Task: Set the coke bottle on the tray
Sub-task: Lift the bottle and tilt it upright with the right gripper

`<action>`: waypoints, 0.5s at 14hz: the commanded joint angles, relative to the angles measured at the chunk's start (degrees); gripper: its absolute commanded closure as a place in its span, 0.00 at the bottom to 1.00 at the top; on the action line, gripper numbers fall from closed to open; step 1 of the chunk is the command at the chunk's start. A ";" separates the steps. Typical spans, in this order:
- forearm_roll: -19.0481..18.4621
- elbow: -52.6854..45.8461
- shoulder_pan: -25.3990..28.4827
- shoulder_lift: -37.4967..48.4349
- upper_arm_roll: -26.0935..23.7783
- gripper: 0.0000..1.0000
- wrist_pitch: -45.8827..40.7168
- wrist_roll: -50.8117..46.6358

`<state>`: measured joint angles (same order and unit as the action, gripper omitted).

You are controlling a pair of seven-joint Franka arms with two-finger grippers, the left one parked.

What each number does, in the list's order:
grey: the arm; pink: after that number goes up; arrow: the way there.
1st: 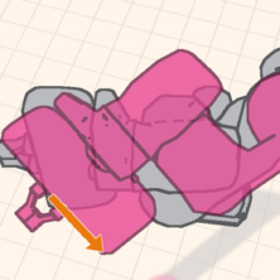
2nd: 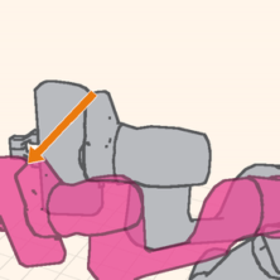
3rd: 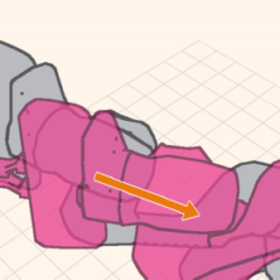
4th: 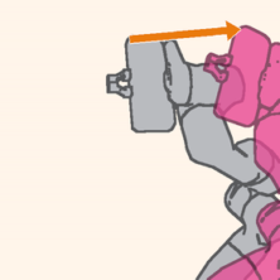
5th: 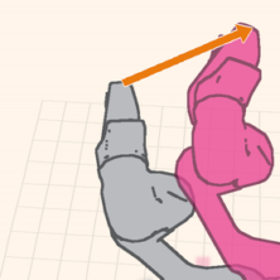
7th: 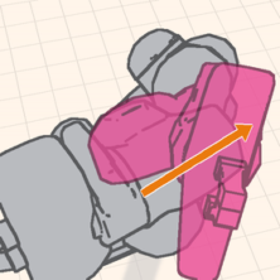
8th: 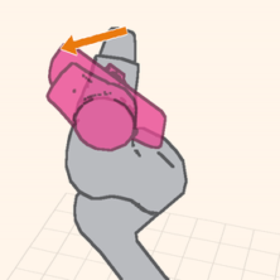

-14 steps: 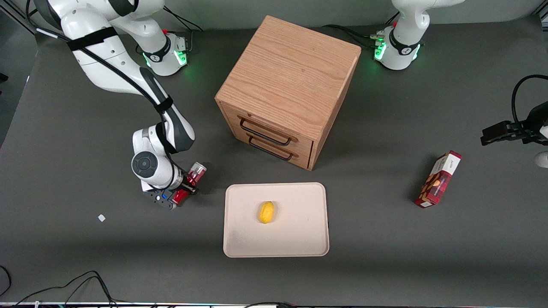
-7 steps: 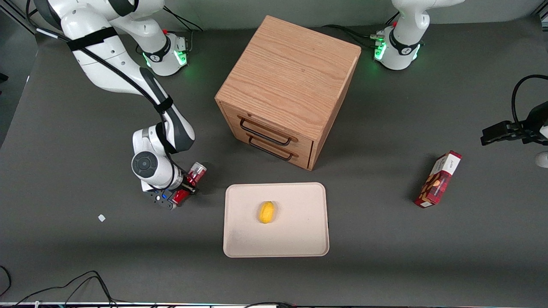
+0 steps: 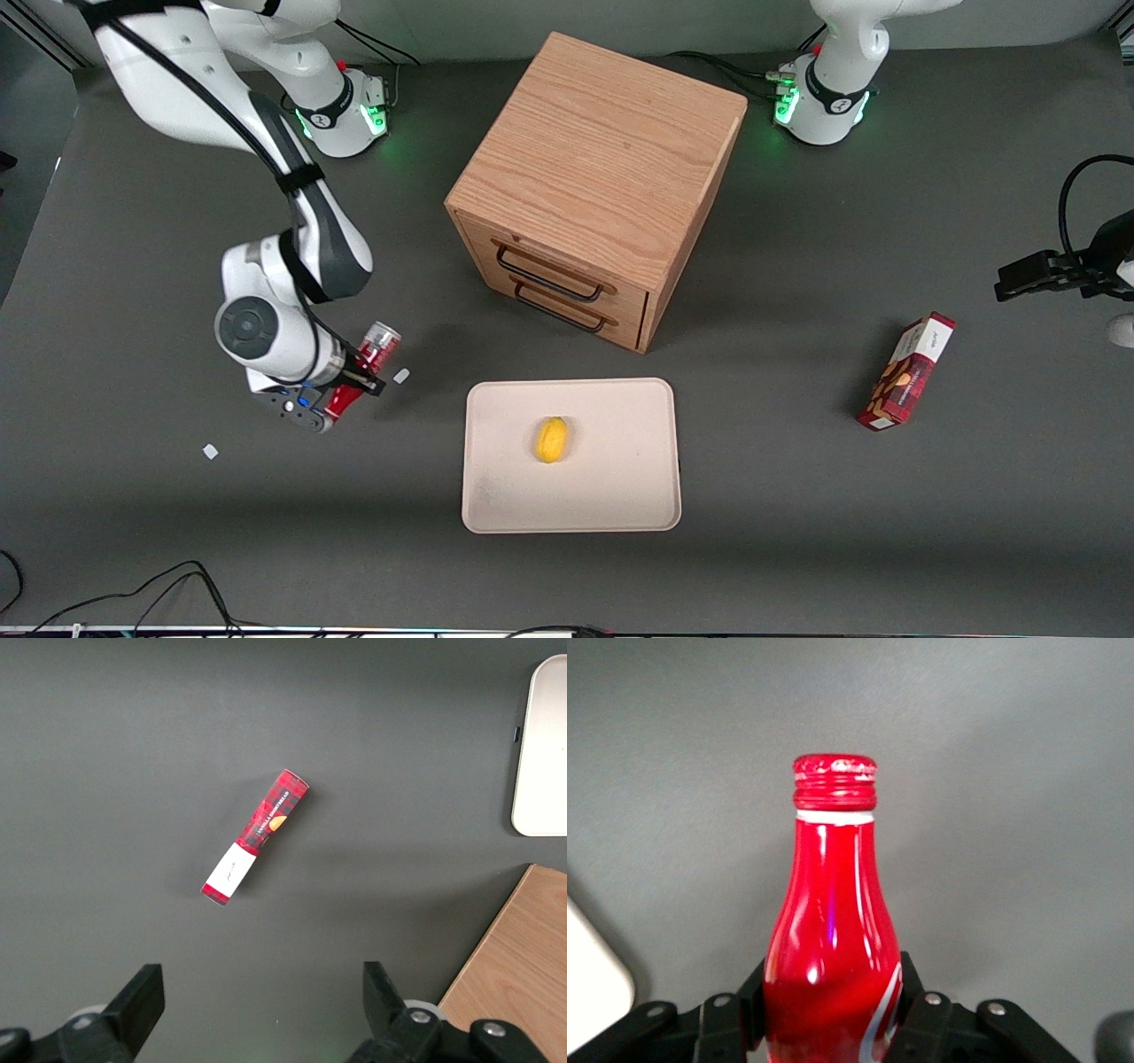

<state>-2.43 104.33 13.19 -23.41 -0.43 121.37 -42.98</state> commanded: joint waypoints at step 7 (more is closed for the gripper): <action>4.45 -16.07 -4.05 10.85 -0.63 1.00 -30.21 13.62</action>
<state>0.62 92.40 9.57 -11.86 -0.49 94.68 -31.06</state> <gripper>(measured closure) 0.445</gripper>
